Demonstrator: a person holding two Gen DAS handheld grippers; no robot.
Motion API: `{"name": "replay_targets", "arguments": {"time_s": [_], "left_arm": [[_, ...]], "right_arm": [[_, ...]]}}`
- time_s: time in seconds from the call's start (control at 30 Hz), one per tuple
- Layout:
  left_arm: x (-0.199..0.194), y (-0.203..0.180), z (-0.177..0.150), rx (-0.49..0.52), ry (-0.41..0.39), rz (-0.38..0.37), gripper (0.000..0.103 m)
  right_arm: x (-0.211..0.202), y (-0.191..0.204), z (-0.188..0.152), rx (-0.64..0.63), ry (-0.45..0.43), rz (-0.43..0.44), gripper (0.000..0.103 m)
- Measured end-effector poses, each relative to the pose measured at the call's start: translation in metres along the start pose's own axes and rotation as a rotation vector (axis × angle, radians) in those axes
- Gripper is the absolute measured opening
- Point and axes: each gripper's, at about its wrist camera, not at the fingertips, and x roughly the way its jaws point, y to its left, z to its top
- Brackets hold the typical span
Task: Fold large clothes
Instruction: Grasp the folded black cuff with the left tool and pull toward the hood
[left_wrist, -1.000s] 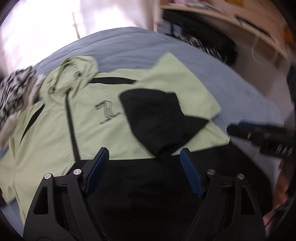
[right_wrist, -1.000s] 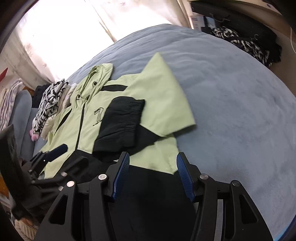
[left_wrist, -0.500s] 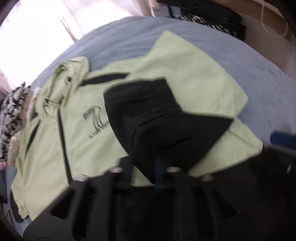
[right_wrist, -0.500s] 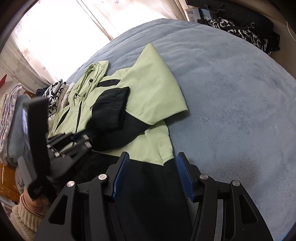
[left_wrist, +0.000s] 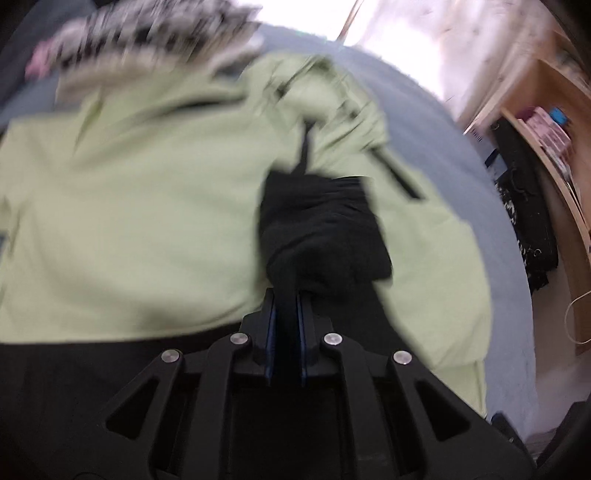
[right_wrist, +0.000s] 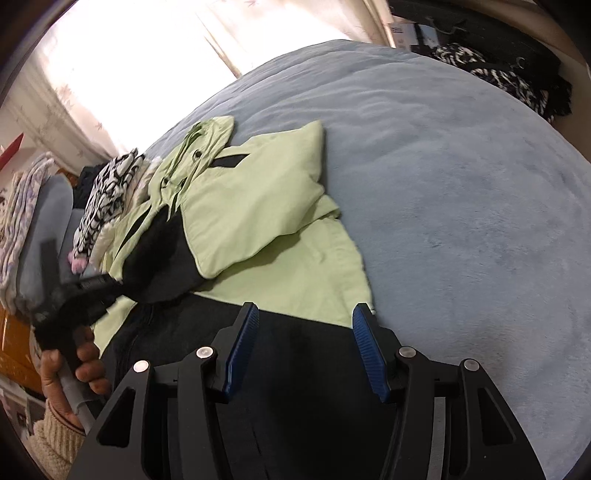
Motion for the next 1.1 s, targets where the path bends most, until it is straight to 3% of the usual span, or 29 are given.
{"name": "replay_targets", "arguments": {"time_s": [0.03,0.1,0.17,0.33,0.47,0.53,0.63,0.77,0.93,1.03,1.1], "left_arm": [[0.003,0.009,-0.002,-0.012,0.019,-0.010,0.007],[0.003,0.021,0.000,-0.029,0.039,-0.041,0.032],[-0.004,0.025,0.008,-0.037,0.013,-0.060,0.042],[-0.025,-0.002,0.021,0.126,-0.061,-0.047,0.045],[-0.042,-0.027,0.021,0.285,-0.148,0.006,0.059],[-0.042,-0.039,0.020,0.336,-0.158,0.017,0.060],[-0.027,-0.065,0.017,0.442,-0.119,0.055,0.061],[0.019,-0.099,0.013,0.547,-0.012,0.148,0.061],[0.078,-0.112,0.012,0.519,0.122,0.233,0.061],[0.091,-0.114,0.014,0.494,0.130,0.290,0.072],[0.095,-0.116,0.016,0.492,0.132,0.307,0.074]], "right_arm": [[0.000,0.003,0.000,-0.005,0.001,0.000,0.054],[0.000,0.011,0.000,-0.016,0.003,0.006,0.054],[0.000,0.013,0.001,-0.024,0.004,0.013,0.054],[0.002,0.018,0.001,-0.045,0.021,0.016,0.054],[0.004,0.017,0.002,-0.050,0.031,0.018,0.054],[0.004,0.018,0.002,-0.054,0.033,0.019,0.054],[0.005,0.020,0.003,-0.065,0.035,0.020,0.054],[0.005,0.024,0.003,-0.085,0.035,0.022,0.054],[0.006,0.021,0.001,-0.089,0.045,0.019,0.054],[0.008,0.016,0.001,-0.081,0.054,0.016,0.054],[0.009,0.014,0.001,-0.078,0.054,0.013,0.054]]}}
